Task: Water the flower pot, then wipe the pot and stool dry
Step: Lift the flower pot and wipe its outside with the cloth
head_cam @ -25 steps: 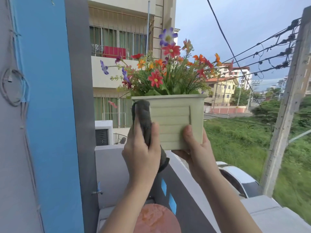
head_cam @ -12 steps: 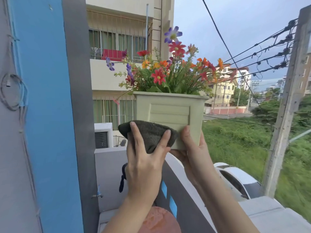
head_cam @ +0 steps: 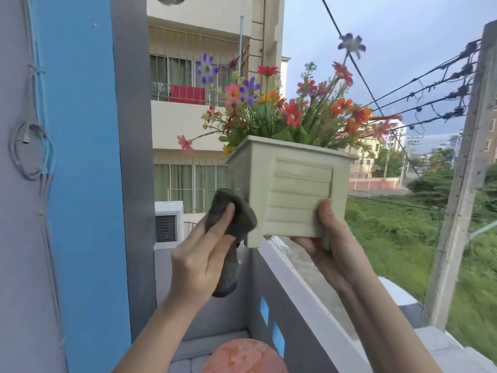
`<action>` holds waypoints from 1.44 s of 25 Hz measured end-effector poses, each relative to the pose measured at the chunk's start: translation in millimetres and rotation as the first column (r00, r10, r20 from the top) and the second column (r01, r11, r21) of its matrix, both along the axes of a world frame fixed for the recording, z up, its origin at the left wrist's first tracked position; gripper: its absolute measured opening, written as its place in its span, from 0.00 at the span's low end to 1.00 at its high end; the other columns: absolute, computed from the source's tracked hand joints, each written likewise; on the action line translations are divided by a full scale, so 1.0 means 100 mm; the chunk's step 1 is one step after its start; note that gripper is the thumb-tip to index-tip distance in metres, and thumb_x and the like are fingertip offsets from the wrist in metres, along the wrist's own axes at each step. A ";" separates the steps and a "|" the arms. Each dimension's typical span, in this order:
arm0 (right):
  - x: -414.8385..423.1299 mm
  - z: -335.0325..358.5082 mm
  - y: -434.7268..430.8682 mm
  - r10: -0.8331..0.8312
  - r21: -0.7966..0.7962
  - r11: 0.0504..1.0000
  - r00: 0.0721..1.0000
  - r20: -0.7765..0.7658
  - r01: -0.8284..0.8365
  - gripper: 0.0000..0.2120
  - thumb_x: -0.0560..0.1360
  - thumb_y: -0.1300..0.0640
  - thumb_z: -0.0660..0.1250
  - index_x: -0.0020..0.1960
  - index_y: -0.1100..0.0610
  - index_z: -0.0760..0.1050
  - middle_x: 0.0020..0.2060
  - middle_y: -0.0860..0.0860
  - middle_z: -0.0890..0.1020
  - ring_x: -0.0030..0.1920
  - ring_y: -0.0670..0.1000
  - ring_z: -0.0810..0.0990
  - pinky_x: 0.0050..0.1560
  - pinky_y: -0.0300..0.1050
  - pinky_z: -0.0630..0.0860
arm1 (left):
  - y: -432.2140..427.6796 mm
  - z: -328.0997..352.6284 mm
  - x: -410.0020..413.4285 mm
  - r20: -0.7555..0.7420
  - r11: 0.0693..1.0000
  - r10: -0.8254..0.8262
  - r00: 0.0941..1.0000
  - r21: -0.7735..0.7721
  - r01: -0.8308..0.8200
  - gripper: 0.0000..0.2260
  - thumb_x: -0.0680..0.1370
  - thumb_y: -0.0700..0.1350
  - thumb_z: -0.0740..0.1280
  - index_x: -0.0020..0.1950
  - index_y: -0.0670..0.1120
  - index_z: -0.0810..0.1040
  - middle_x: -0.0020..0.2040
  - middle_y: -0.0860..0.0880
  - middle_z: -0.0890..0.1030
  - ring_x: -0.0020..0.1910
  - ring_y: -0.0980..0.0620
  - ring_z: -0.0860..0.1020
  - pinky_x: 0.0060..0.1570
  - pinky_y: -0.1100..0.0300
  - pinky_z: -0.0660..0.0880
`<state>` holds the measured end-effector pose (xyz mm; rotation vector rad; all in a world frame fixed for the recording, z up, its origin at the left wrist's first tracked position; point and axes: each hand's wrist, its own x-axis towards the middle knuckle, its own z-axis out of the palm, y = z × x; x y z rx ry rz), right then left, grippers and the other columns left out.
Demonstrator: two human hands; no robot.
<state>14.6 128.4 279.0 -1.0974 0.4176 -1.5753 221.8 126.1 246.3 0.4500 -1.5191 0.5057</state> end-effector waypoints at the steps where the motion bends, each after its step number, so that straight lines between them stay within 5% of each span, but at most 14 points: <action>1: 0.00 -0.02 -0.01 -0.004 -0.002 1.000 1.000 -0.011 0.004 0.30 0.67 0.47 0.67 0.67 0.56 0.70 0.47 0.49 0.86 0.47 0.48 0.85 0.34 0.43 0.82 | 0.03 0.07 -0.04 -0.083 0.999 -0.026 0.996 0.028 0.028 0.17 0.82 0.48 0.57 0.71 0.54 0.66 0.46 0.40 0.80 0.47 0.74 0.72 0.48 0.81 0.65; 4: 0.04 -0.06 0.02 -0.031 -0.027 0.999 0.995 -0.091 0.029 0.43 0.54 0.38 0.79 0.65 0.53 0.72 0.50 0.49 0.85 0.50 0.49 0.84 0.39 0.46 0.83 | 0.10 0.22 -0.17 -0.090 0.986 -0.085 0.992 0.136 0.097 0.18 0.81 0.51 0.56 0.66 0.45 0.74 0.51 0.38 0.82 0.46 0.65 0.76 0.46 0.80 0.65; 6: 0.05 -0.12 0.03 -0.012 -0.029 1.000 0.995 -0.097 0.009 0.47 0.49 0.36 0.80 0.64 0.53 0.73 0.51 0.50 0.85 0.50 0.49 0.84 0.42 0.47 0.83 | 0.05 0.26 -0.22 -0.271 0.912 -0.127 0.954 0.347 0.220 0.21 0.81 0.54 0.55 0.51 0.39 0.79 0.34 0.55 0.80 0.35 0.63 0.74 0.37 0.72 0.67; 8: 0.06 -0.15 0.05 0.022 -0.032 0.999 0.996 -0.086 -0.025 0.47 0.49 0.36 0.81 0.63 0.54 0.73 0.51 0.51 0.85 0.50 0.49 0.84 0.42 0.47 0.82 | -0.05 0.19 -0.23 -0.457 0.764 -0.095 0.884 0.536 0.360 0.16 0.81 0.52 0.54 0.41 0.48 0.76 0.27 0.58 0.75 0.30 0.61 0.70 0.36 0.57 0.66; 11: 0.04 -0.19 0.02 0.026 -0.001 1.000 1.000 -0.010 -0.026 0.44 0.54 0.40 0.79 0.65 0.57 0.72 0.50 0.52 0.85 0.49 0.51 0.85 0.41 0.48 0.84 | 0.02 -0.06 -0.30 -0.501 0.667 -0.172 0.848 0.574 0.475 0.13 0.79 0.55 0.56 0.47 0.54 0.79 0.35 0.56 0.81 0.40 0.54 0.76 0.46 0.53 0.72; 14: 0.00 -0.22 0.01 0.030 0.040 0.999 0.999 0.025 -0.031 0.42 0.55 0.43 0.79 0.64 0.59 0.72 0.47 0.52 0.86 0.47 0.50 0.85 0.37 0.46 0.83 | 0.20 -0.06 -0.34 -0.440 0.743 -0.266 0.858 0.473 0.473 0.12 0.79 0.53 0.56 0.60 0.61 0.74 0.37 0.67 0.81 0.37 0.68 0.76 0.40 0.74 0.70; 16: 0.00 -0.29 0.00 0.036 0.077 0.996 0.999 0.004 -0.036 0.46 0.46 0.41 0.83 0.60 0.57 0.75 0.47 0.52 0.86 0.46 0.50 0.85 0.39 0.48 0.84 | 0.19 0.10 -0.31 -0.308 0.878 -0.168 0.936 0.386 0.284 0.13 0.81 0.52 0.57 0.64 0.60 0.68 0.26 0.63 0.74 0.25 0.66 0.68 0.28 0.77 0.61; 19: -0.01 -0.43 -0.03 0.091 0.134 0.986 0.994 0.061 -0.099 0.50 0.42 0.42 0.84 0.61 0.57 0.75 0.52 0.54 0.85 0.45 0.51 0.86 0.41 0.51 0.84 | 0.02 0.23 -0.26 -0.242 0.932 -0.020 0.970 0.347 0.105 0.17 0.80 0.47 0.56 0.68 0.54 0.64 0.30 0.59 0.73 0.30 0.74 0.71 0.31 0.80 0.63; 25: -0.03 -0.41 -0.05 0.106 0.108 0.987 0.991 0.084 -0.114 0.47 0.41 0.43 0.84 0.56 0.57 0.77 0.51 0.54 0.86 0.49 0.52 0.85 0.47 0.55 0.80 | 0.00 0.22 -0.29 -0.350 0.867 -0.101 0.931 0.428 0.255 0.13 0.79 0.54 0.55 0.62 0.67 0.66 0.37 0.66 0.80 0.37 0.65 0.76 0.38 0.70 0.70; 29: -0.04 -0.38 -0.07 0.092 0.116 0.989 0.996 0.022 -0.094 0.48 0.43 0.40 0.84 0.60 0.56 0.76 0.54 0.53 0.85 0.52 0.52 0.84 0.50 0.56 0.77 | 0.13 0.27 -0.38 -0.299 0.921 -0.135 0.945 0.314 0.230 0.15 0.80 0.52 0.54 0.66 0.62 0.66 0.63 0.49 0.78 0.62 0.58 0.76 0.59 0.66 0.72; 32: -0.05 -0.39 -0.07 0.095 0.134 0.986 0.995 0.042 -0.100 0.49 0.43 0.42 0.84 0.61 0.56 0.75 0.54 0.54 0.85 0.52 0.53 0.84 0.49 0.54 0.79 | 0.17 0.29 -0.42 -0.318 0.918 -0.138 0.938 0.315 0.242 0.16 0.80 0.51 0.55 0.67 0.59 0.66 0.68 0.49 0.74 0.68 0.54 0.71 0.65 0.57 0.68; 36: -0.06 -0.44 -0.08 0.116 0.159 0.979 0.991 0.061 -0.125 0.51 0.44 0.43 0.85 0.63 0.57 0.73 0.57 0.55 0.83 0.55 0.54 0.83 0.50 0.56 0.78 | 0.19 0.29 -0.49 -0.310 0.956 -0.108 0.945 0.228 0.184 0.17 0.81 0.48 0.55 0.69 0.48 0.66 0.69 0.50 0.71 0.70 0.53 0.68 0.68 0.62 0.65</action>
